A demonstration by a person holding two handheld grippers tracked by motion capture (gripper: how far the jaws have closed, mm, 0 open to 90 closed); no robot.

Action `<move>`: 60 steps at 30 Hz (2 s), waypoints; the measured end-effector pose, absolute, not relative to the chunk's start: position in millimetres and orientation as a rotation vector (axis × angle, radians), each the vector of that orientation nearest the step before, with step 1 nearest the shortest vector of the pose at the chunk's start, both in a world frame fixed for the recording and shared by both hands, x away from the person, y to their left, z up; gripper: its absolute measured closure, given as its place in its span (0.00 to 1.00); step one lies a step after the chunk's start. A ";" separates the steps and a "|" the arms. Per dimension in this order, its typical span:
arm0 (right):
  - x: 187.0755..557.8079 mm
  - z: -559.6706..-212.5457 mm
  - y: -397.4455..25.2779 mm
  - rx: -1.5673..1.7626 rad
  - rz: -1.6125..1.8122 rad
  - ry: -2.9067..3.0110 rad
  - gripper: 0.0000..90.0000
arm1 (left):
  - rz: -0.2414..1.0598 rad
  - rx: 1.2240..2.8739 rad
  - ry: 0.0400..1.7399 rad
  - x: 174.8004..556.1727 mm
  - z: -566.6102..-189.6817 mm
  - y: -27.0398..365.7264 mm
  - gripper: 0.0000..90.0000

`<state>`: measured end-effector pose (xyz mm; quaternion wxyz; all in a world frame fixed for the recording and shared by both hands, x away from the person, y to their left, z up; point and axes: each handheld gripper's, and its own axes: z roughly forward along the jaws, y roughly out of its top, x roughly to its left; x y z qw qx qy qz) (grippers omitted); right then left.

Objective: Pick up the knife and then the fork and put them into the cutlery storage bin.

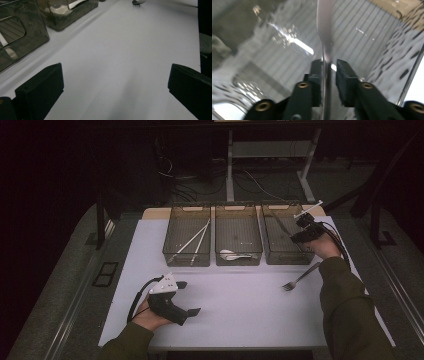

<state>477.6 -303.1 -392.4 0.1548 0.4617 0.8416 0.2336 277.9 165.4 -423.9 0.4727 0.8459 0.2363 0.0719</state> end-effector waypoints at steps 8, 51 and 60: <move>465.2 -374.4 -308.9 1.303 0.853 2.354 0.75 | 0.177 2.067 0.585 277.5 -423.7 165.4 0.00; 406.6 -438.6 -387.3 1.548 0.792 2.247 0.99 | 0.175 2.075 0.595 277.1 -425.5 165.8 0.00; 410.2 -440.5 -381.7 1.513 0.763 2.279 1.00 | 0.175 2.075 0.597 276.8 -425.7 165.2 0.00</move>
